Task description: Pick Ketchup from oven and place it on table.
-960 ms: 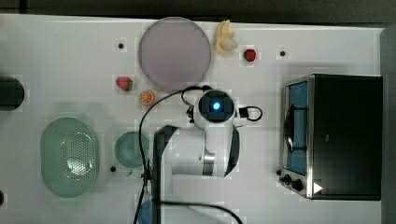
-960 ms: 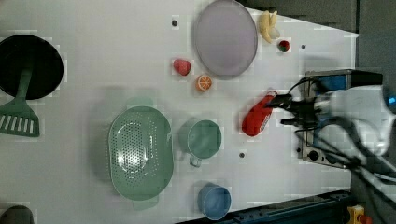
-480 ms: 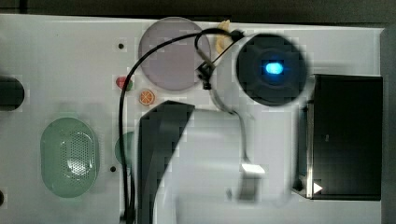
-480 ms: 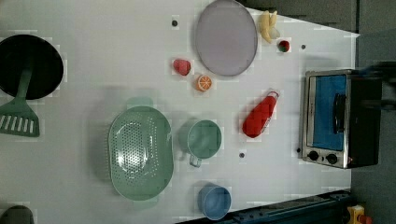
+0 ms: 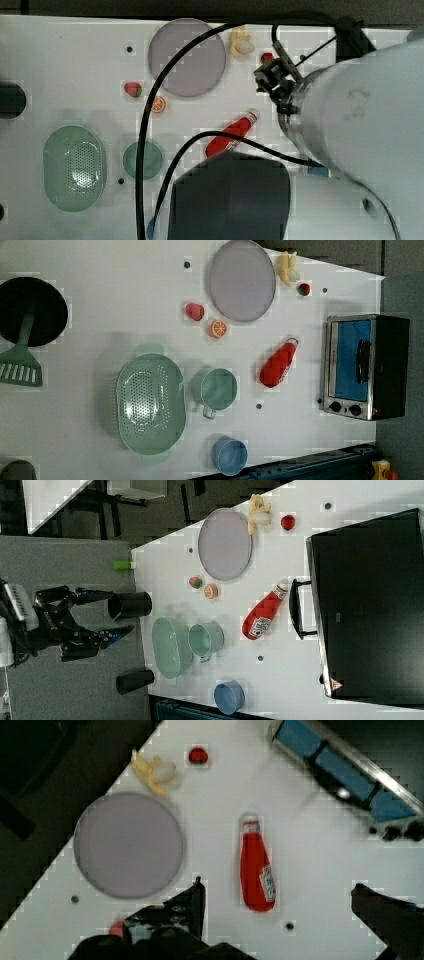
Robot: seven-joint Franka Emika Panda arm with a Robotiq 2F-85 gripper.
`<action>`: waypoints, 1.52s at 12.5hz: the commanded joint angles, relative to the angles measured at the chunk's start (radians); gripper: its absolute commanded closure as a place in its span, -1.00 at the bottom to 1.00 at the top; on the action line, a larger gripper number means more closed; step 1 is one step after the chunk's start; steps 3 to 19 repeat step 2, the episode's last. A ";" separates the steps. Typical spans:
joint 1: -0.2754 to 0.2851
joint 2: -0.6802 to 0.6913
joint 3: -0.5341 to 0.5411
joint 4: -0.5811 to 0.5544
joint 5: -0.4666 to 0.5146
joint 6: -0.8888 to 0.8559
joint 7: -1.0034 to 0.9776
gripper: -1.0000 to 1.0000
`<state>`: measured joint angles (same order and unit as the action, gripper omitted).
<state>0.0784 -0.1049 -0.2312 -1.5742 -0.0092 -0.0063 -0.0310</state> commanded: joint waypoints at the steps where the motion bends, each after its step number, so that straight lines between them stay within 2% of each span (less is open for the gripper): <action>1: 0.024 0.061 0.027 -0.006 -0.011 -0.011 0.032 -1.00; 19: 0.024 0.063 0.027 -0.006 -0.011 -0.011 0.032 -1.00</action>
